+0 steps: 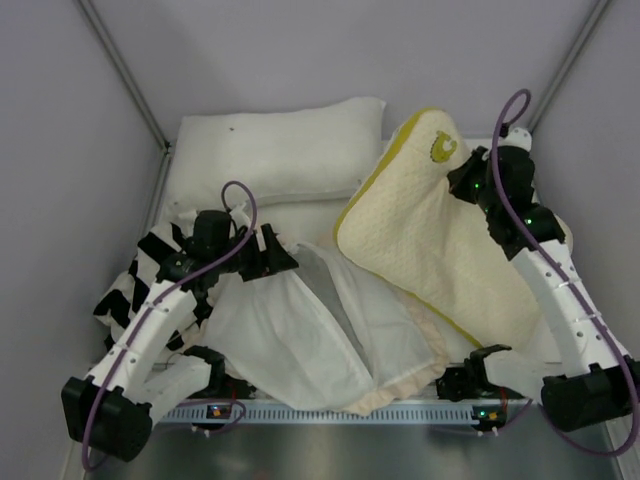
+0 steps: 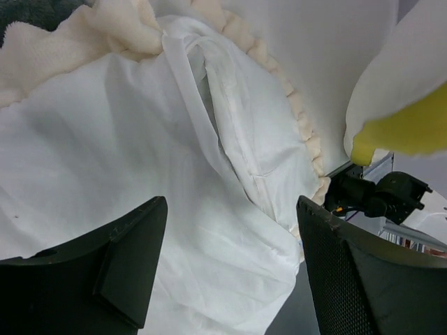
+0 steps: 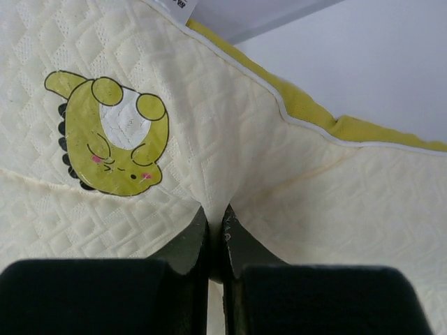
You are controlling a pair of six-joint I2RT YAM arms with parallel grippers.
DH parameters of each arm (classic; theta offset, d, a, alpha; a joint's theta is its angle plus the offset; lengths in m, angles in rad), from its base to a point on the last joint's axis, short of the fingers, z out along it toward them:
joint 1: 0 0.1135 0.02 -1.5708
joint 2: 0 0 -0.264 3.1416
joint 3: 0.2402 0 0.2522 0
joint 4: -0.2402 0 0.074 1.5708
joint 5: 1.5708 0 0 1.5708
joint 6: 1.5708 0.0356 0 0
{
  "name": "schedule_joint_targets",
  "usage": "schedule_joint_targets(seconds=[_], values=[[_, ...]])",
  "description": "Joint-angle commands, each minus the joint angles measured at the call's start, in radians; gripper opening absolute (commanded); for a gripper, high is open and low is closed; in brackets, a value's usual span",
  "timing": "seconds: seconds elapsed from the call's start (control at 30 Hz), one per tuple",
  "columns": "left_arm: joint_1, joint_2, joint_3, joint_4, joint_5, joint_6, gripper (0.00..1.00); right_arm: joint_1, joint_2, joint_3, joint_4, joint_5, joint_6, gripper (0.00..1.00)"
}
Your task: Remove the pillowcase from the pillow
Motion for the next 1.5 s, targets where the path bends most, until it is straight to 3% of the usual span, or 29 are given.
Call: schedule_joint_targets(seconds=[0.0,0.13,0.33,0.43,0.47,0.53,0.57,0.87,1.0,1.13,1.47], values=[[0.004,0.015,0.001,0.063,0.003,0.002,0.79,-0.136,0.026,0.127,0.099,-0.054,0.057,0.0],[0.004,0.049,0.008,0.08,0.018,0.013,0.78,-0.389,0.085,0.168,0.097,-0.147,0.156,0.0],[0.004,0.138,0.03,0.13,0.054,0.021,0.75,-0.511,0.216,0.22,0.116,-0.178,0.195,0.0],[0.002,0.201,0.063,0.155,0.078,0.033,0.56,-0.522,0.263,0.211,0.148,-0.172,0.2,0.0],[0.002,0.219,0.076,0.166,0.098,0.036,0.39,-0.525,0.288,0.21,0.153,-0.173,0.201,0.0],[0.002,0.274,0.111,0.184,0.107,0.035,0.19,-0.529,0.311,0.21,0.169,-0.173,0.207,0.0],[0.002,0.296,0.166,0.184,0.11,0.032,0.0,-0.534,0.334,0.211,0.173,-0.154,0.212,0.0],[0.004,0.598,0.618,0.141,0.126,0.062,0.0,-0.56,0.449,0.237,0.214,-0.065,0.235,0.0],[0.0,0.725,0.908,0.132,0.208,0.015,0.0,-0.572,0.484,0.245,0.217,-0.042,0.215,0.0],[-0.021,0.796,1.078,0.132,0.274,-0.043,0.0,-0.6,0.506,0.233,0.22,-0.032,0.216,0.0],[-0.191,0.813,1.25,0.324,0.451,-0.209,0.0,-0.612,0.55,0.187,0.226,-0.009,0.273,0.0]])
